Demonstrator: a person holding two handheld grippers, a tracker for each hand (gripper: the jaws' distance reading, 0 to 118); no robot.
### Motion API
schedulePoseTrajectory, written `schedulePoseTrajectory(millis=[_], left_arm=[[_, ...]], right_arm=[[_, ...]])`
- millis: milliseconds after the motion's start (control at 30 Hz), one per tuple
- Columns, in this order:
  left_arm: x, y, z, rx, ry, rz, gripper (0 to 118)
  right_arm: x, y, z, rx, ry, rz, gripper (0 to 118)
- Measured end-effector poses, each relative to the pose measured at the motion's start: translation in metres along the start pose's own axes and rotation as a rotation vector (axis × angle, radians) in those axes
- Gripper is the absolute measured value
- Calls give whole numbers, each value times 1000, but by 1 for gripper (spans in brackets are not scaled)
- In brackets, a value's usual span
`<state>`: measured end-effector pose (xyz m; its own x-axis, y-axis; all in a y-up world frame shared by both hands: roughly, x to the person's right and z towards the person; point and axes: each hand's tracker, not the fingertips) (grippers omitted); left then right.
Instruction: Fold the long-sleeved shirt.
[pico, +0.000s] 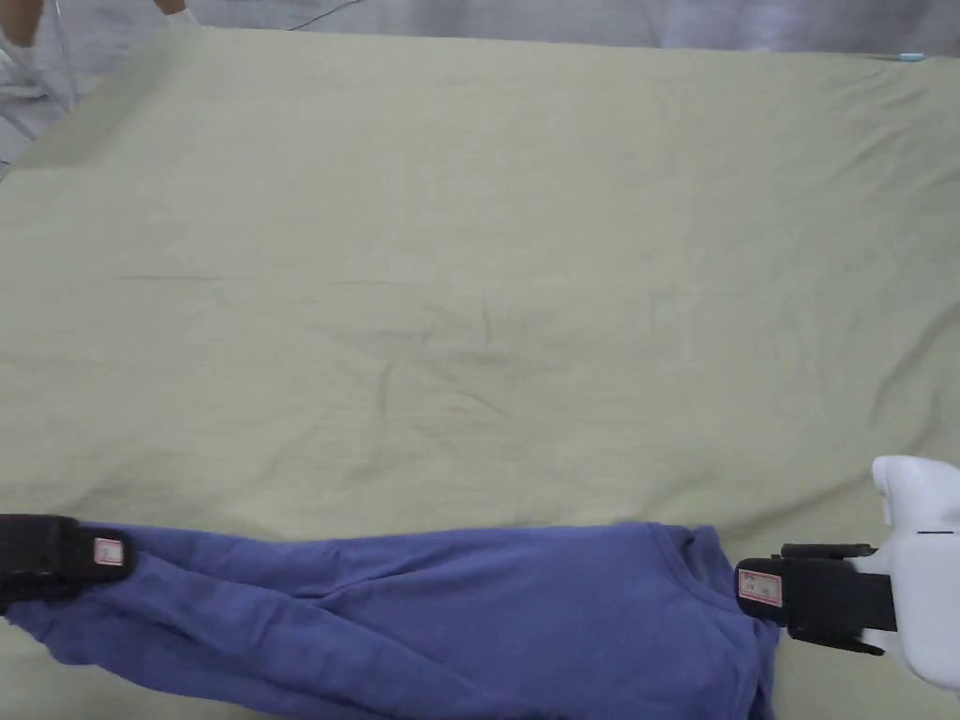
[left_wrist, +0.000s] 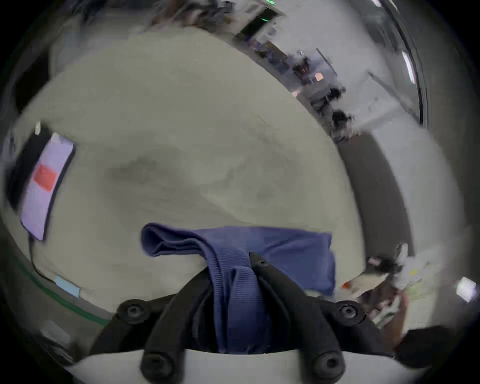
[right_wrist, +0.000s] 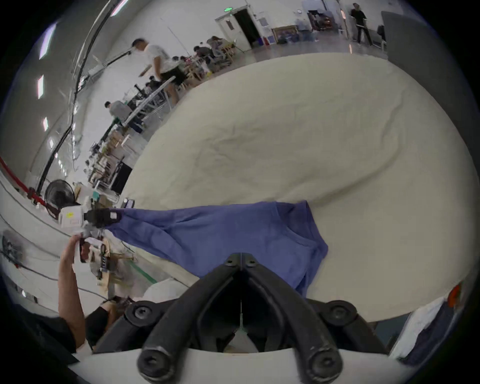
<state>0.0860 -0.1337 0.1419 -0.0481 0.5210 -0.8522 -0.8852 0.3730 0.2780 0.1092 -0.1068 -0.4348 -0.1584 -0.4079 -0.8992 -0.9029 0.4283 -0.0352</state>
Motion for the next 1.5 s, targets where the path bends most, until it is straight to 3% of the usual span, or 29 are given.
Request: schedulePoseTrajectory(millis=[267, 433, 533, 800, 833, 933, 967, 1133, 1200, 1233, 1267, 1300, 1333, 1400, 1500], left_arm=[[250, -52, -116, -183, 110, -616, 4], [332, -89, -215, -297, 87, -691, 4], [354, -113, -263, -344, 155, -717, 4], [378, -152, -305, -364, 190, -720, 6], [374, -153, -307, -357, 186, -713, 20], [376, -154, -298, -338, -17, -608, 102], [377, -153, -292, -332, -68, -562, 109], [356, -118, -223, -135, -421, -332, 108], [337, -106, -188, -66, -381, -249, 107], [321, -98, -175, -53, -350, -227, 100], [308, -91, -167, -51, -299, -218, 81], [297, -85, -166, -26, -185, -224, 50], [289, -82, -164, 0, -49, -267, 1], [284, -86, -175, 22, 161, -366, 0], [290, -102, -212, -94, 90, -386, 0]], right_arm=[[38, -11, 35, 36, -25, -86, 0], [74, -22, 50, 40, -38, -142, 0], [92, -29, 57, 35, -23, -169, 0], [122, -36, 74, 63, -36, -223, 0], [125, -37, 75, 66, -37, -229, 0], [126, -40, 78, 80, -36, -246, 0], [128, -41, 80, 85, -33, -253, 0], [138, -40, 96, 157, -17, -300, 0], [138, -40, 101, 183, -17, -301, 0], [138, -39, 102, 188, -17, -300, 0], [138, -38, 102, 190, -15, -299, 0], [137, -38, 101, 191, -12, -299, 0], [136, -38, 98, 187, -7, -299, 0], [136, -38, 89, 168, 0, -300, 0], [134, -39, 77, 133, 6, -314, 0]])
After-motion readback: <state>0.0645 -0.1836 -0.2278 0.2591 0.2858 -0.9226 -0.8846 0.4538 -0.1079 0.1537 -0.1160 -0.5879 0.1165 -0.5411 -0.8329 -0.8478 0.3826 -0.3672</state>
